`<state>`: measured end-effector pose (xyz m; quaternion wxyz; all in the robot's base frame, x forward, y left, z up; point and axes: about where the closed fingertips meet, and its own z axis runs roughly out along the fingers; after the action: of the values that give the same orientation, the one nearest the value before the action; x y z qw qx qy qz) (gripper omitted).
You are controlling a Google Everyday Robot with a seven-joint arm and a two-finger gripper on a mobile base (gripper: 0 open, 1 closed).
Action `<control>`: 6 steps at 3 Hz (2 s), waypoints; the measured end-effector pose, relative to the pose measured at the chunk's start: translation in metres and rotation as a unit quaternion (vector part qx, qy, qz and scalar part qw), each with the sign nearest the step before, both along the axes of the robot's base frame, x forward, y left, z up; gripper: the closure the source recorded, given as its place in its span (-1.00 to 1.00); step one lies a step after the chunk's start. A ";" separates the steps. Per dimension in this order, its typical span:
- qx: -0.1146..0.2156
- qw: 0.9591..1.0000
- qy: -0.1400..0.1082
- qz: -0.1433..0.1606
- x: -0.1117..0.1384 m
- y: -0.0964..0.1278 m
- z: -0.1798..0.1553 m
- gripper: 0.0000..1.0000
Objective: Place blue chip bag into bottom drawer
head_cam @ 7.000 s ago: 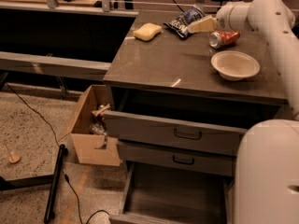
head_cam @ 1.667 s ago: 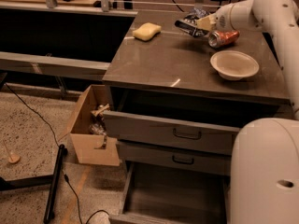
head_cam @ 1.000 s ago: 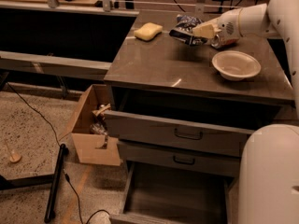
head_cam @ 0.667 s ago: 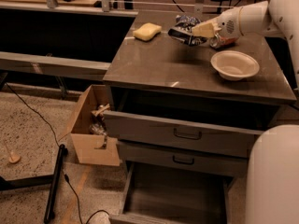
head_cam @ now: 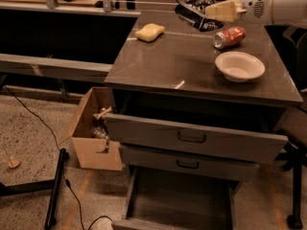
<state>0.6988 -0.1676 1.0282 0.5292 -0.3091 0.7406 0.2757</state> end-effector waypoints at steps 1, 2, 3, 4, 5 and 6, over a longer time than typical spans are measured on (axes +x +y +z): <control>0.036 0.999 0.015 0.012 -0.052 0.024 0.001 1.00; 0.031 0.997 0.063 0.037 -0.072 0.052 -0.049 1.00; 0.031 0.997 0.063 0.037 -0.072 0.052 -0.049 1.00; 0.046 0.996 0.071 0.041 -0.090 0.066 -0.055 1.00; 0.060 0.993 0.091 0.047 -0.127 0.093 -0.066 1.00; 0.056 0.990 0.120 0.057 -0.166 0.114 -0.091 1.00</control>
Offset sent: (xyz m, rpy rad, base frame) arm -0.0517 0.0238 0.0011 0.0711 0.0291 0.0236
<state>0.5328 -0.0532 0.9374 0.4366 -0.2852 0.7633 0.3814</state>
